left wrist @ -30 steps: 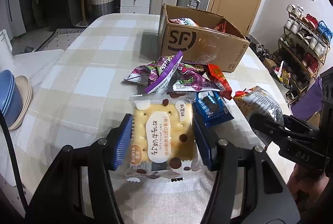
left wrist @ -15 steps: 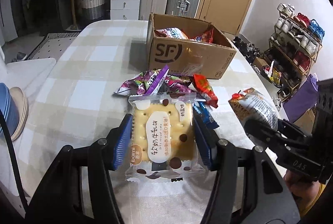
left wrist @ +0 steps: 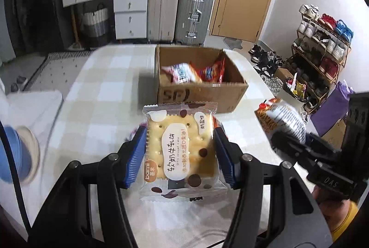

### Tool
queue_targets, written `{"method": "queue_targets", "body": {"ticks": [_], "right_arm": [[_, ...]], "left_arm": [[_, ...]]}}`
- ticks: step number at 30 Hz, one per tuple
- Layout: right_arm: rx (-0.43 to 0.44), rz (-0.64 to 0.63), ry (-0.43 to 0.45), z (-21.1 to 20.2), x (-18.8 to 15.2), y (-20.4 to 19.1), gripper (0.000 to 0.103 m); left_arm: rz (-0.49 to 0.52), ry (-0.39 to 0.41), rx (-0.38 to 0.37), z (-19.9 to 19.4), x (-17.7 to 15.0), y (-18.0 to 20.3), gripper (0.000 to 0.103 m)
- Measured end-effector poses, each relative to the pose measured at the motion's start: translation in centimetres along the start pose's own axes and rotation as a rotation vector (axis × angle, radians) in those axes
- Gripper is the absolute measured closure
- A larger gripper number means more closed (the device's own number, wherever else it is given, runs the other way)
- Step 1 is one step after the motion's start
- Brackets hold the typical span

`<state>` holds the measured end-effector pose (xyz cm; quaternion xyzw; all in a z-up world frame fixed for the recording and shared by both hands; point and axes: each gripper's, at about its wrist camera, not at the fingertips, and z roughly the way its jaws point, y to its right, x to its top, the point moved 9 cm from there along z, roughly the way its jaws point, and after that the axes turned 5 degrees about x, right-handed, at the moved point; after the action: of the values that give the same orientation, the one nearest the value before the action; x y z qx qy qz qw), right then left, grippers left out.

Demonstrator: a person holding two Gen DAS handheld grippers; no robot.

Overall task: Organize snacks
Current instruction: 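Lift and carry the white chip bag and cracker pack over the box with both tools, then open both tools to drop the chip bag and cracker pack into the box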

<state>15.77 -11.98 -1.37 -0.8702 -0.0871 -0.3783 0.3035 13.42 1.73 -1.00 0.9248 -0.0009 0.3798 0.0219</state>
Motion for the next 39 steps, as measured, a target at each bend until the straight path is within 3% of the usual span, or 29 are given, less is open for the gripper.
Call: {"method": "queue_targets", "body": {"ticks": [6,12,17,21,24,30,39], "right_arm": [[-0.009,-0.024,0.025,0.1,5.1,-0.6,0.044],[-0.037,0.020,0.025,2.4,9.1,2.0,0.044],[-0.097,0.019,-0.017,5.5,10.9,4.1,0.045],[-0.111,-0.007,-0.050,8.2,11.9,4.9,0.045],[-0.117,-0.021,-0.068,10.2,12.5,5.4,0.045],[-0.148,-0.057,-0.083,13.1,13.1,6.9,0.045],[-0.131,-0.050,-0.113,15.8,12.5,8.7,0.045]], "left_arm": [[0.036,0.026,0.003,-0.4,4.3,0.5,0.048],[0.125,0.059,-0.017,1.6,9.4,1.3,0.048],[0.110,0.003,-0.020,6.1,12.5,1.2,0.048],[0.078,-0.049,-0.058,10.9,15.1,1.3,0.048],[0.082,-0.068,-0.042,14.3,16.4,1.9,0.048],[0.166,-0.117,-0.021,20.4,16.8,3.5,0.048],[0.126,-0.157,-0.057,25.9,16.7,4.3,0.048]]}}
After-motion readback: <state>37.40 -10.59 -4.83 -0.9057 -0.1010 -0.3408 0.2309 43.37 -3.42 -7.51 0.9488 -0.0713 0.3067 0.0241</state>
